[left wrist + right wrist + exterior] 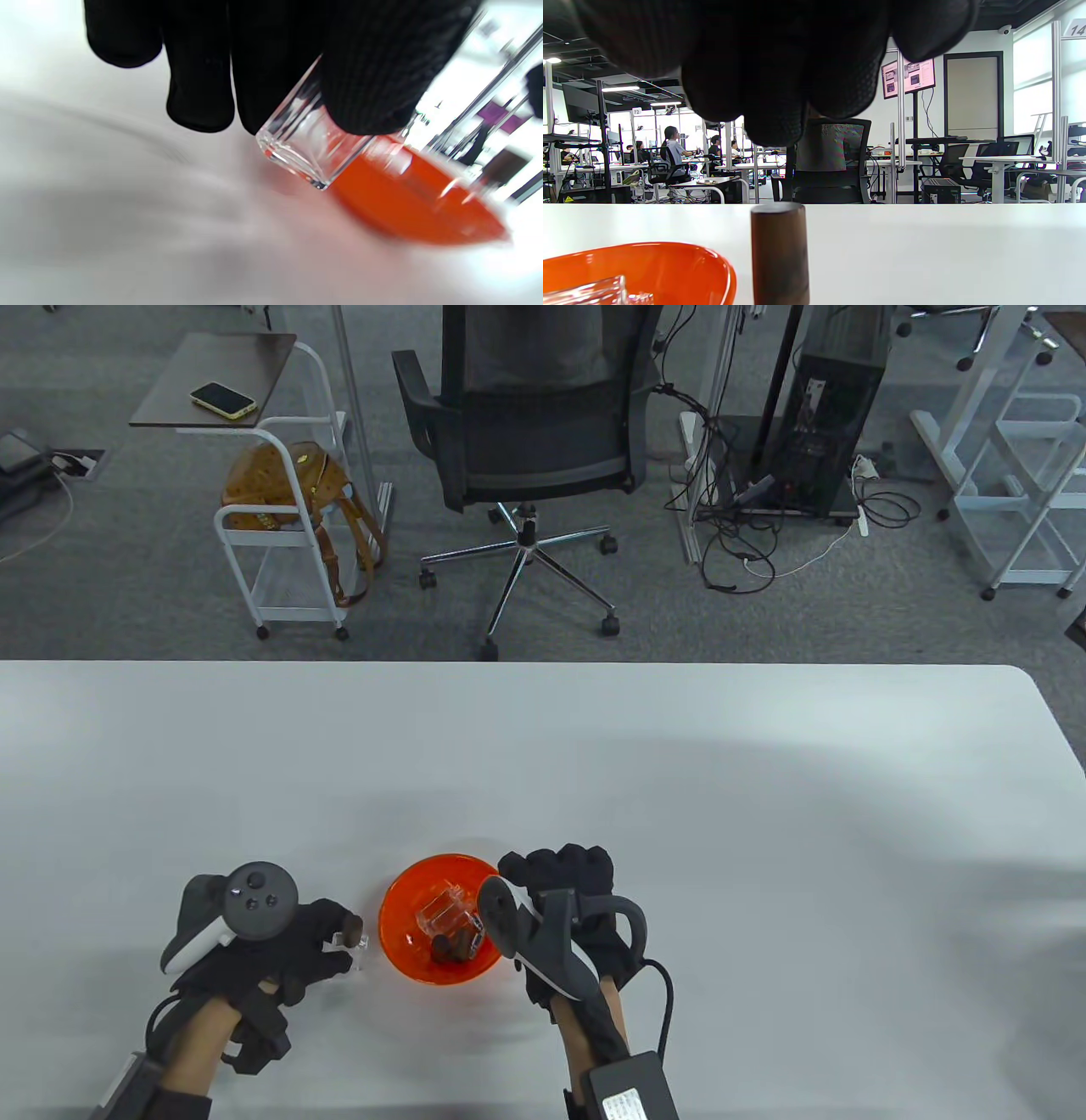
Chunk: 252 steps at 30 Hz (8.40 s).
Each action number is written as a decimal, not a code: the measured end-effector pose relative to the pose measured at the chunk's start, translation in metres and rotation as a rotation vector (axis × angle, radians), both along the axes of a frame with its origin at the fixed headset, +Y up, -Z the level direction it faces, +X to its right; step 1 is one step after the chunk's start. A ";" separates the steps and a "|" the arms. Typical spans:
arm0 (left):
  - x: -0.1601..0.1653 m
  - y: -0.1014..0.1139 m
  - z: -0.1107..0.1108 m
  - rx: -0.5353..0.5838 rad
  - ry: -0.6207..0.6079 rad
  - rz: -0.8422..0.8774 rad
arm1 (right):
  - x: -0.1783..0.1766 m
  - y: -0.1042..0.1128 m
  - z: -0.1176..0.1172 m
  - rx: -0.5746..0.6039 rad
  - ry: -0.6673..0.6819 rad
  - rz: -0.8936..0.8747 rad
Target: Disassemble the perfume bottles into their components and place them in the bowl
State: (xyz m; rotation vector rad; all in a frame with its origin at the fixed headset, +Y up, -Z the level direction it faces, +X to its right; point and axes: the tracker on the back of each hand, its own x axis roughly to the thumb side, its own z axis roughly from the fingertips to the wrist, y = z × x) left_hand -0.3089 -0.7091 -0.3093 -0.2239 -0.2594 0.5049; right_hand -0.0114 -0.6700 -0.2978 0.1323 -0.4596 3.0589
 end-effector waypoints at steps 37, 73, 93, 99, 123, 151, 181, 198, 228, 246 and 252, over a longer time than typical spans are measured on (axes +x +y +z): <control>0.029 0.007 0.010 0.236 0.036 -0.014 | -0.062 -0.007 0.022 0.010 0.234 0.006; 0.058 0.010 0.019 0.289 -0.093 0.020 | -0.059 -0.016 0.016 -0.075 0.216 -0.313; 0.055 0.012 0.022 0.305 -0.072 0.043 | -0.058 -0.014 0.017 -0.108 0.268 -0.314; 0.052 0.012 0.021 0.285 -0.075 0.075 | -0.058 -0.013 0.017 -0.066 0.250 -0.318; 0.052 0.012 0.022 0.289 -0.067 0.080 | -0.058 -0.014 0.018 -0.079 0.265 -0.312; 0.054 0.010 0.021 0.280 -0.082 0.067 | -0.052 -0.015 0.014 -0.092 0.254 -0.347; 0.053 0.012 0.022 0.283 -0.050 0.045 | -0.054 -0.012 0.015 -0.106 0.276 -0.322; 0.037 0.011 0.014 0.228 0.096 -0.004 | -0.080 -0.044 0.006 0.014 0.112 0.425; 0.130 0.002 -0.039 0.125 0.128 -0.598 | 0.006 0.003 -0.001 -0.008 -0.033 -0.018; 0.139 0.002 -0.020 0.190 0.062 -0.692 | 0.006 -0.006 -0.004 -0.074 -0.024 -0.010; 0.092 0.032 -0.007 0.254 0.122 -0.383 | 0.009 -0.004 -0.005 -0.059 -0.029 -0.027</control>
